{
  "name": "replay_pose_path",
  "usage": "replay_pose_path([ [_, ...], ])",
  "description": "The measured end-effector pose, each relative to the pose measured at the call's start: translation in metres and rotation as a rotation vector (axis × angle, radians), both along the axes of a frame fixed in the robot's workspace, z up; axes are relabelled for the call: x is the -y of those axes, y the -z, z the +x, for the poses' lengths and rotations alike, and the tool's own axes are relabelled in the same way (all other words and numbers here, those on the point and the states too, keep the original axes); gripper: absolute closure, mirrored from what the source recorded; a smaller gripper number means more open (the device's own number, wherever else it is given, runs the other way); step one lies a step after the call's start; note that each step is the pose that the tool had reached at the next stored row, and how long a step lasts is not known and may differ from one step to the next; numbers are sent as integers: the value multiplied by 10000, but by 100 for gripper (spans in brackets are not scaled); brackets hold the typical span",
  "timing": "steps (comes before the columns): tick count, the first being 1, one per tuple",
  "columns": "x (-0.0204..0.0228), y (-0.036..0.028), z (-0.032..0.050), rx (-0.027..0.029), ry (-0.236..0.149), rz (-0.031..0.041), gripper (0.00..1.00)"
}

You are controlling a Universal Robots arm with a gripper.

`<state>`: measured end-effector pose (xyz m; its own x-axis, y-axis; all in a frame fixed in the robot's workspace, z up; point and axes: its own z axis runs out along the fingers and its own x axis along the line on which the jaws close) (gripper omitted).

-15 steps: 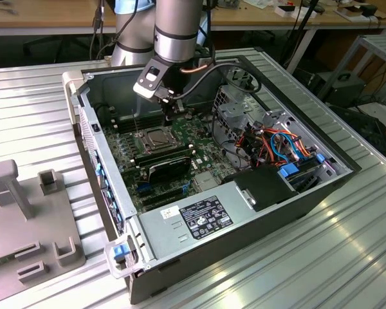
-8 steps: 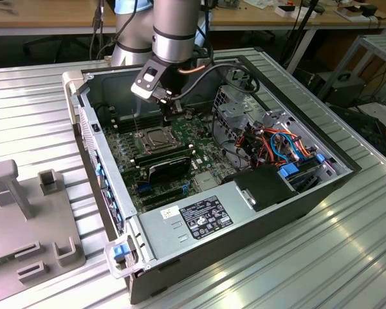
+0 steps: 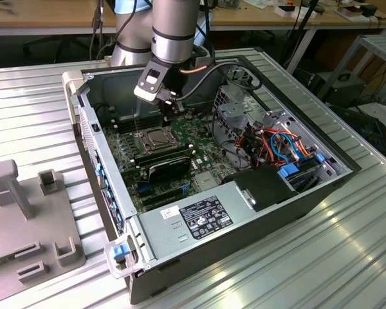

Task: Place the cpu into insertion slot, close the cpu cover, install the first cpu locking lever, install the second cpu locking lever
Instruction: 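Close the cpu cover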

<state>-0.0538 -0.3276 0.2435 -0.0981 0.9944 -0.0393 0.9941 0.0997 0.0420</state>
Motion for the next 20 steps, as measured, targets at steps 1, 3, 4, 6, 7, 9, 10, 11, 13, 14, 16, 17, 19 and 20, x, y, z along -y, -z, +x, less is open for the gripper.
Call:
replay_pose_path([
  [1,0,-1,0,1,-3,0,89],
  [3,0,-59,0,0,-3,-1,89],
  [4,0,-86,0,1,-2,0,89],
  [6,0,-121,0,0,-5,-1,89],
  [7,0,-138,0,0,-21,-1,89],
  [9,0,-141,0,1,-265,2,89],
  [10,0,-141,0,0,-440,1,89],
  [11,0,-142,0,-1,-680,0,89],
  [13,0,-142,0,-1,-1060,-1,89],
  [14,0,-142,0,-3,-1442,0,89],
  [16,0,-142,0,-5,-2203,-6,89],
  [17,0,-142,0,-6,-2464,-5,89],
  [19,0,-142,0,-10,-2762,-5,89],
  [20,-1,-142,0,-14,-3064,-5,89],
])
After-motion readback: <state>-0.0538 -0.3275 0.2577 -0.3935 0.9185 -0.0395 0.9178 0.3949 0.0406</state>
